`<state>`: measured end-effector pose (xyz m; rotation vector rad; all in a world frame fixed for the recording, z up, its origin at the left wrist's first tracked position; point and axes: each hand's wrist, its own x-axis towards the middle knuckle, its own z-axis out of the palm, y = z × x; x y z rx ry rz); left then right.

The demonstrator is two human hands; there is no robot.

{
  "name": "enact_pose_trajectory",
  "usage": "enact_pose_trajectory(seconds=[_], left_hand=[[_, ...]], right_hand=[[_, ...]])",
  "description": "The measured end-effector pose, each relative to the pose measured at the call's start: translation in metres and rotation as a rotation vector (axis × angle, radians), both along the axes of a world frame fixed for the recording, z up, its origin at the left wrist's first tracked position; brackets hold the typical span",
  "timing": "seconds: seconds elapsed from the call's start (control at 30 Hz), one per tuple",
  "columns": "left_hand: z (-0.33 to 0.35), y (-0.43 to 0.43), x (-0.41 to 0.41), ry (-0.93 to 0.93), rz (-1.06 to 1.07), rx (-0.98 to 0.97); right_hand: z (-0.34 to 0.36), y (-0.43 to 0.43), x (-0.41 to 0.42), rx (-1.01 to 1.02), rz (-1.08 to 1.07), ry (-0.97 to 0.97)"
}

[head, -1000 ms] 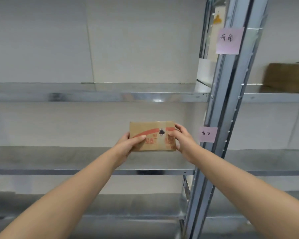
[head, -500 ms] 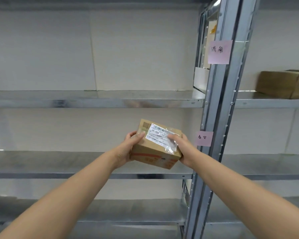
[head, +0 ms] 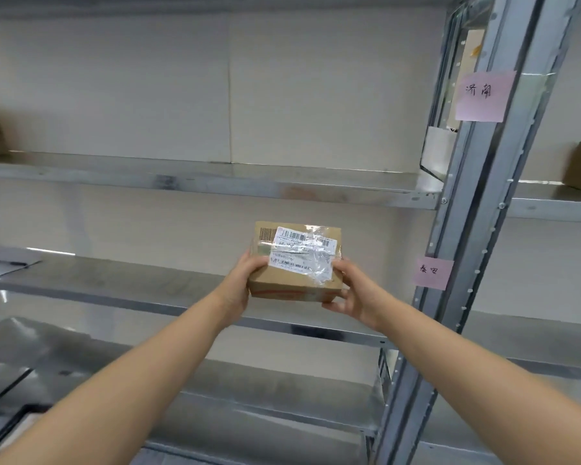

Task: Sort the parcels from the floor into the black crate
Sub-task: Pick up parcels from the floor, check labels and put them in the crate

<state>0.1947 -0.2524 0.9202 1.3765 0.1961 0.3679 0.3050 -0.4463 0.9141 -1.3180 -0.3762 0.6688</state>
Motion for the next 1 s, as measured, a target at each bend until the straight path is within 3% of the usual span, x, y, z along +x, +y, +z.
enact_pose_trajectory(seconds=[0.33, 0.53, 0.83, 1.0], left_hand=[[-0.034, 0.071, -0.144, 0.152, 0.347, -0.148], [-0.034, 0.158, -0.266, 0.264, 0.504, -0.130], [-0.037, 0.312, -0.417, 0.249, 0.591, -0.135], [-0.048, 0.397, -0.460, 0.222, 0.629, -0.149]], right_hand=[[-0.039, 0.122, -0.087, -0.143, 0.387, 0.026], [-0.037, 0.222, -0.177, -0.242, 0.642, -0.078], [-0.047, 0.410, -0.322, -0.156, 0.728, -0.028], [-0.068, 0.499, -0.377, -0.185, 0.689, 0.027]])
